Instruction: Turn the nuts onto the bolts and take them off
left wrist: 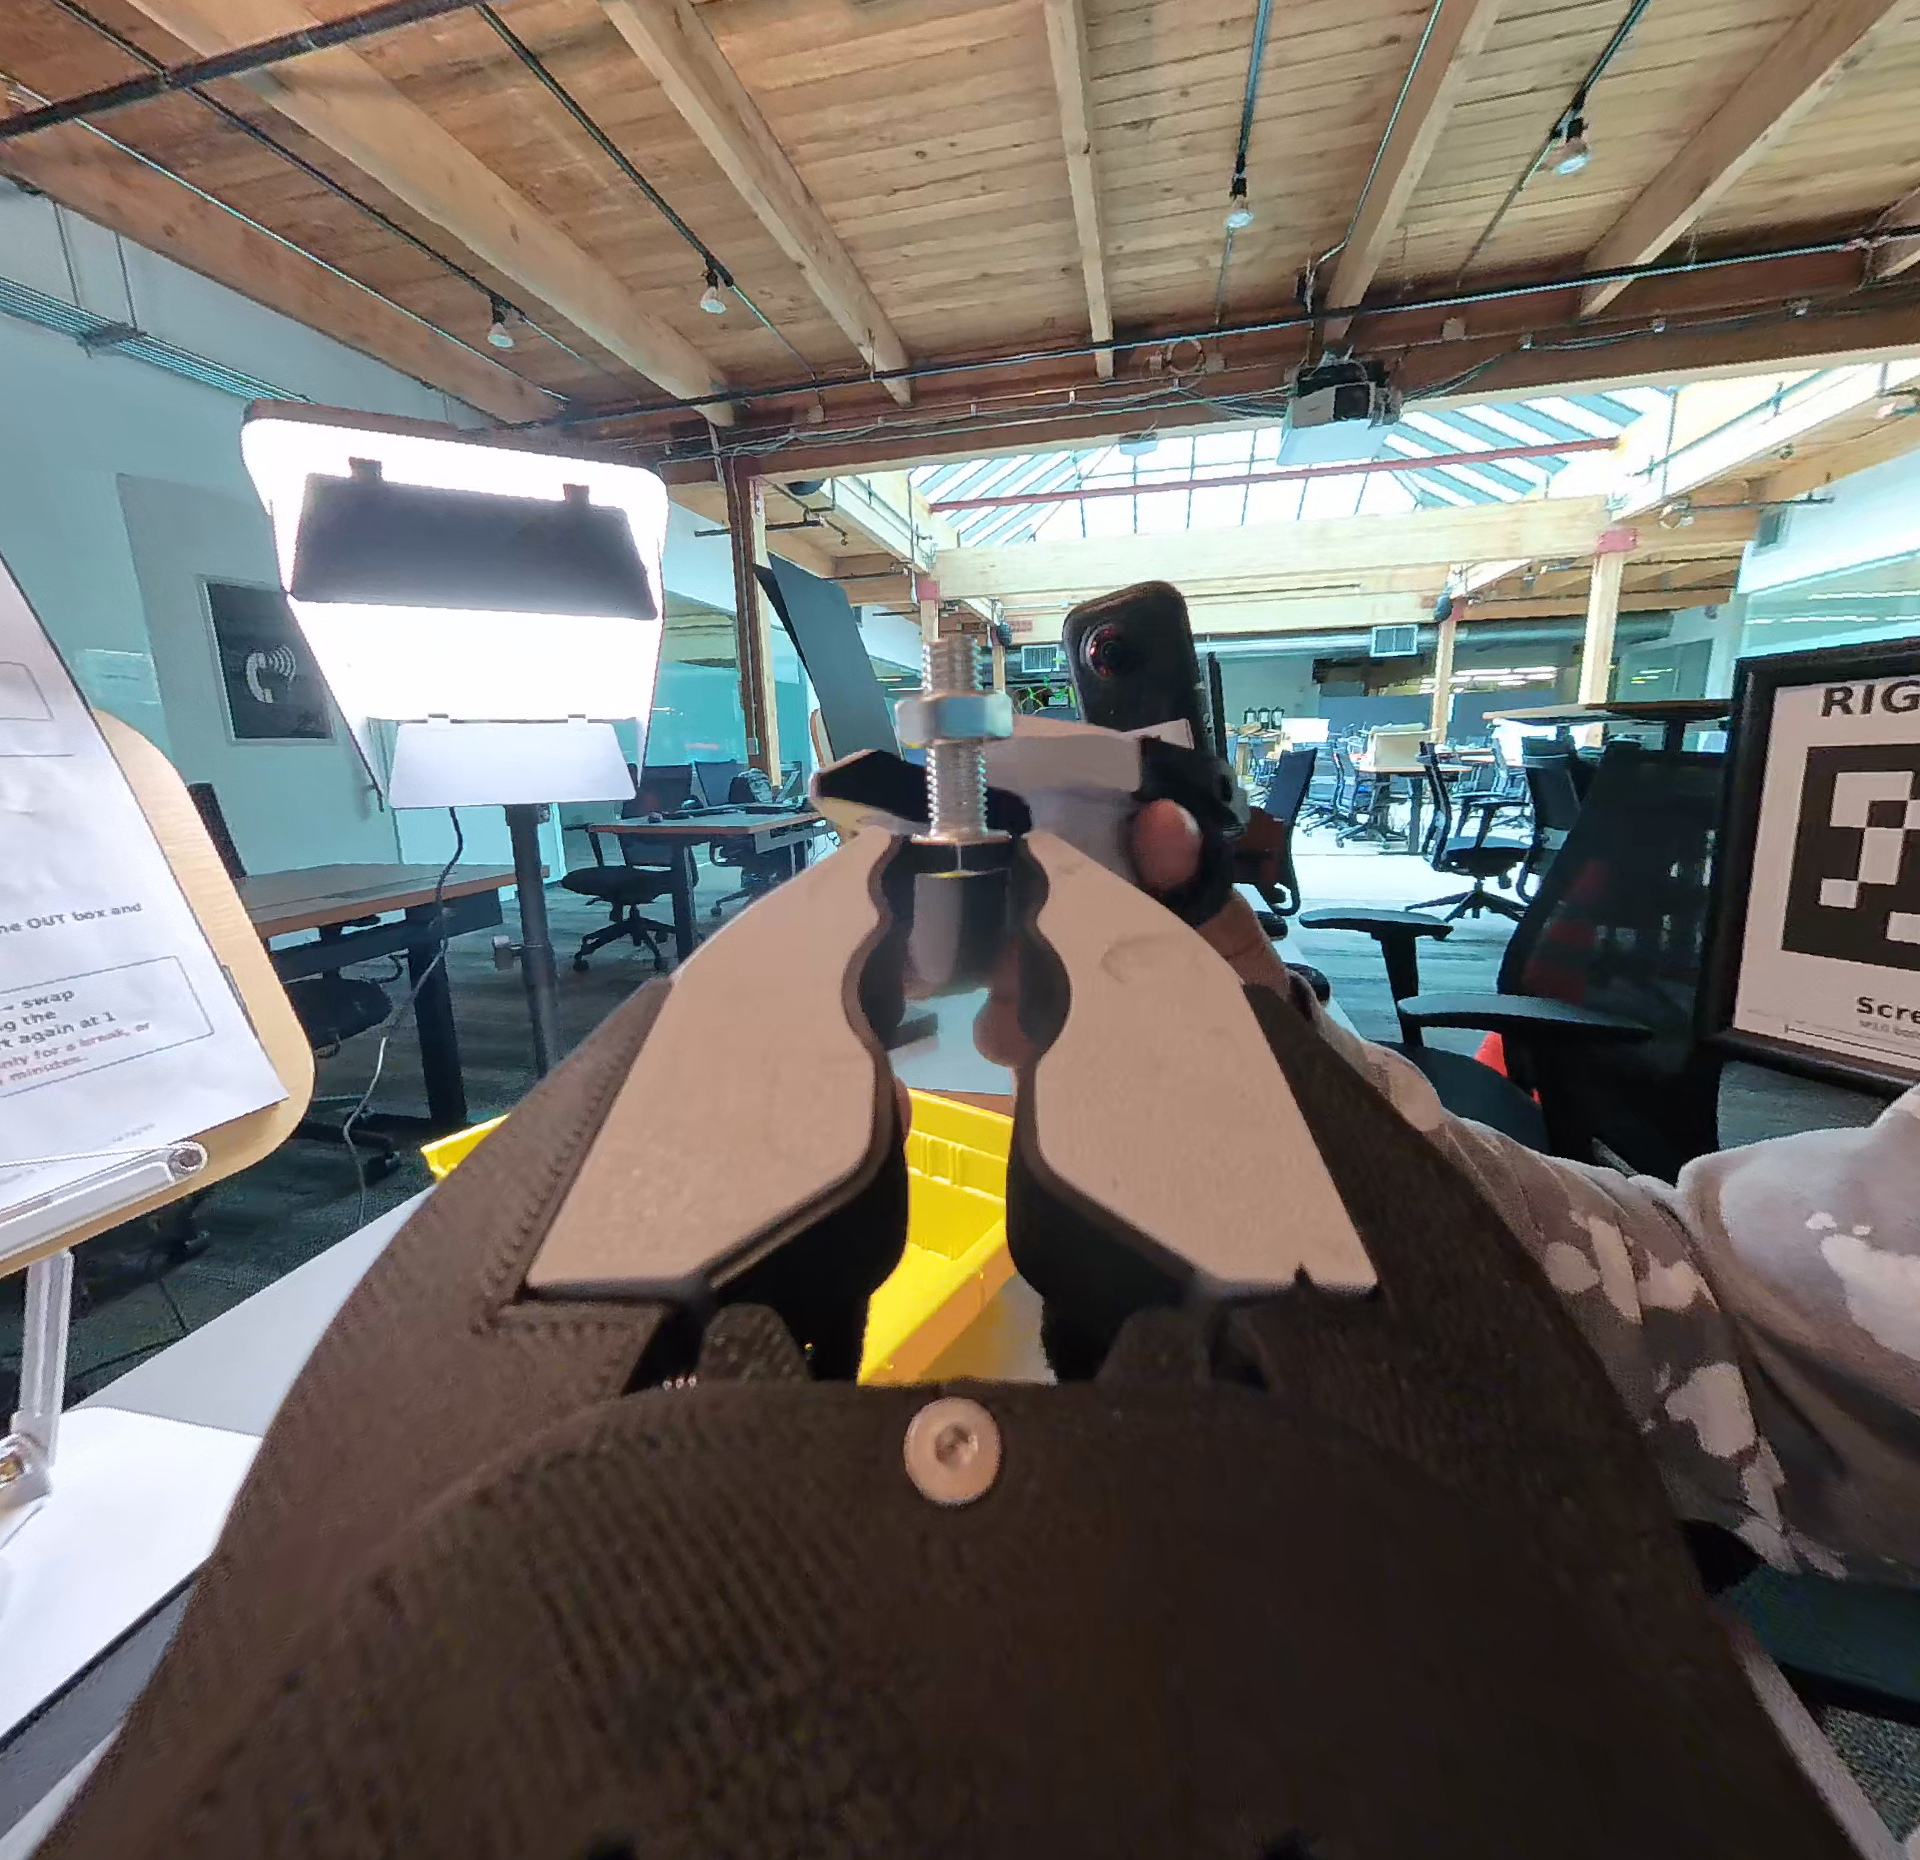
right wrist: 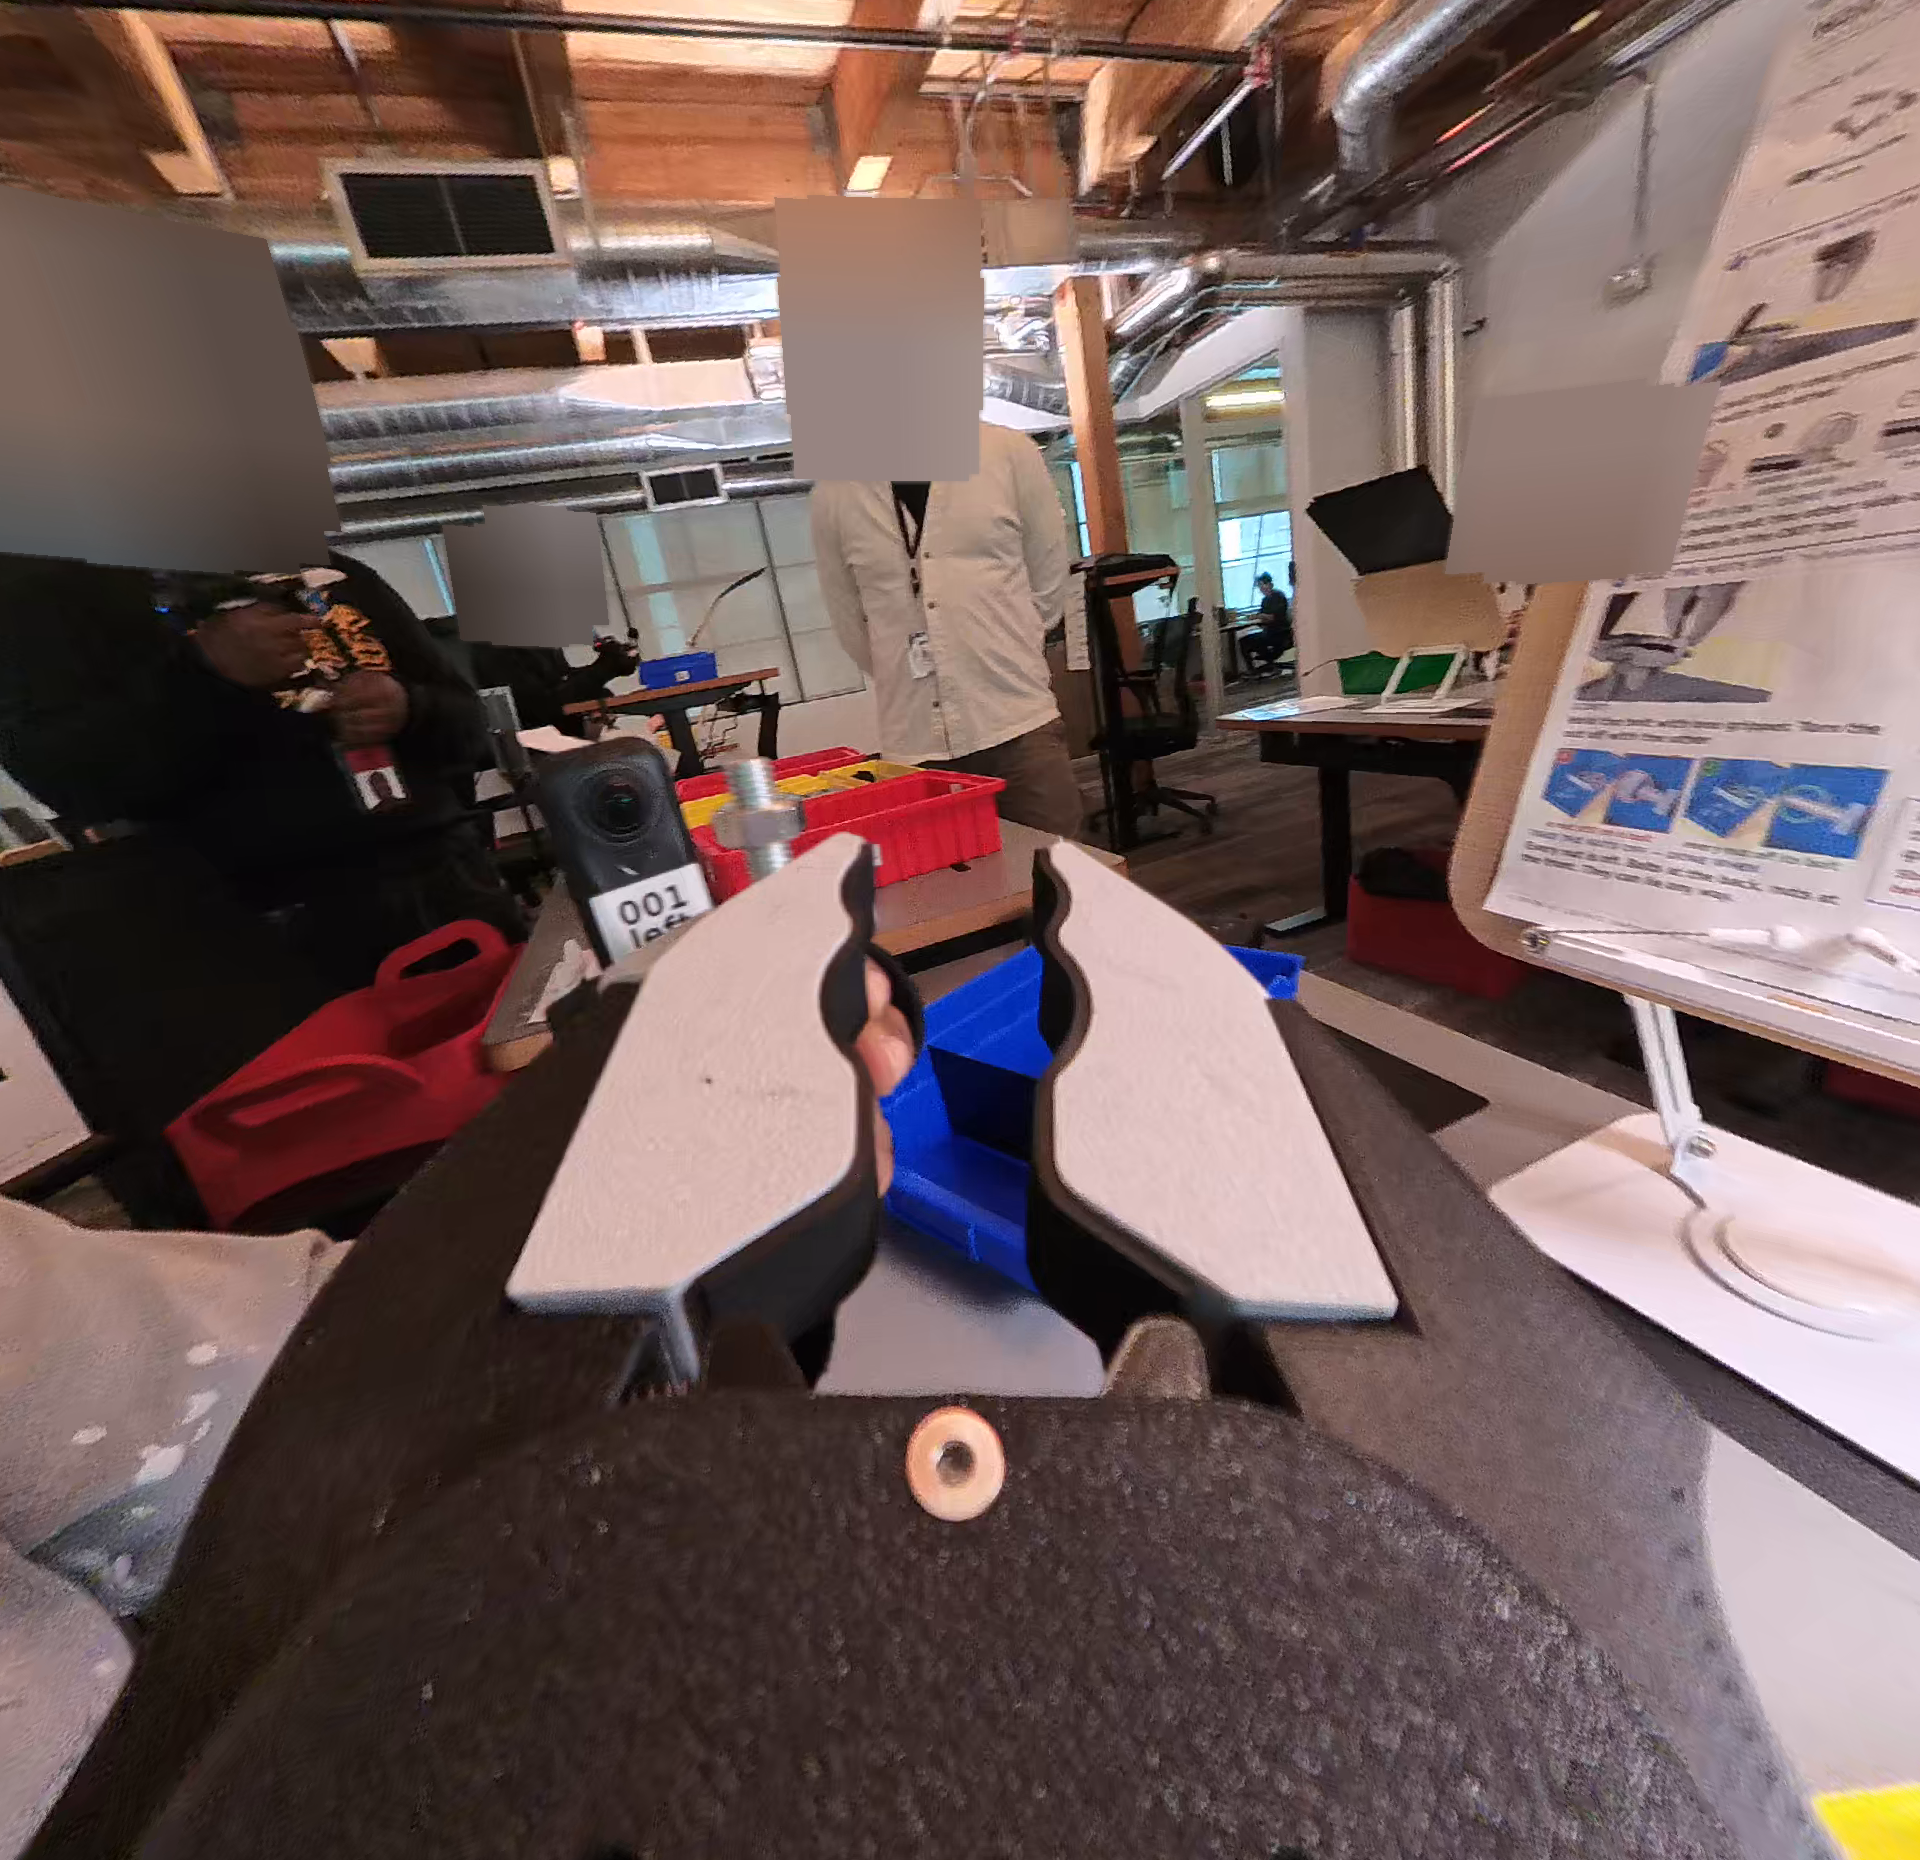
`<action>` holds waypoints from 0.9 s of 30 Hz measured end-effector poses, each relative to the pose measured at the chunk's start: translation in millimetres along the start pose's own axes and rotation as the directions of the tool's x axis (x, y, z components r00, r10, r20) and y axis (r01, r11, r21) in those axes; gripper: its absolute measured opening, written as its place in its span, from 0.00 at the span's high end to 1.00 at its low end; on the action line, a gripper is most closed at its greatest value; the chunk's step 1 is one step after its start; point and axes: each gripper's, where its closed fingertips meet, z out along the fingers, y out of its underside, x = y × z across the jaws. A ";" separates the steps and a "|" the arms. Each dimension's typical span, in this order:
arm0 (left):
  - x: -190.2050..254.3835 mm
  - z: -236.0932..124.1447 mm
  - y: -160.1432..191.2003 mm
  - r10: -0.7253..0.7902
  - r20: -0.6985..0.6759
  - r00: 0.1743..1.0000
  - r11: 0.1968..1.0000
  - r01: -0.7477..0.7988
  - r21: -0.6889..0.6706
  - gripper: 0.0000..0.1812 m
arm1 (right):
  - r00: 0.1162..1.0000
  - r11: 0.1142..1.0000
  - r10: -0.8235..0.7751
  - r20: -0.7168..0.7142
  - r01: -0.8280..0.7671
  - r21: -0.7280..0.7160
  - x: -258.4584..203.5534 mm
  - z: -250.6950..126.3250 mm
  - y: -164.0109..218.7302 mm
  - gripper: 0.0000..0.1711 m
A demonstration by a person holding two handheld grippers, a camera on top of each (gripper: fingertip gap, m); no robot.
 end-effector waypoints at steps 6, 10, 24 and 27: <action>1.9 3.9 8.8 -0.003 -0.003 1.000 1.000 0.003 -0.022 0.90 | 0.997 0.999 -0.028 0.074 0.031 -0.033 -25.1 13.2 10.5 0.77; 0.4 0.5 2.1 -0.012 -0.007 1.000 1.000 0.012 0.001 0.90 | 0.999 0.999 0.009 -0.035 -0.008 0.034 4.5 0.4 -2.0 0.89; 1.8 1.5 1.7 -0.001 -0.002 1.000 1.000 0.001 -0.003 0.90 | 0.999 0.999 0.022 -0.027 -0.021 0.031 5.3 -1.3 -3.7 0.86; 0.5 2.6 6.1 -0.005 0.000 1.000 1.000 0.005 -0.013 0.90 | 0.999 1.000 -0.018 0.044 0.017 0.023 -16.1 5.5 -1.7 0.79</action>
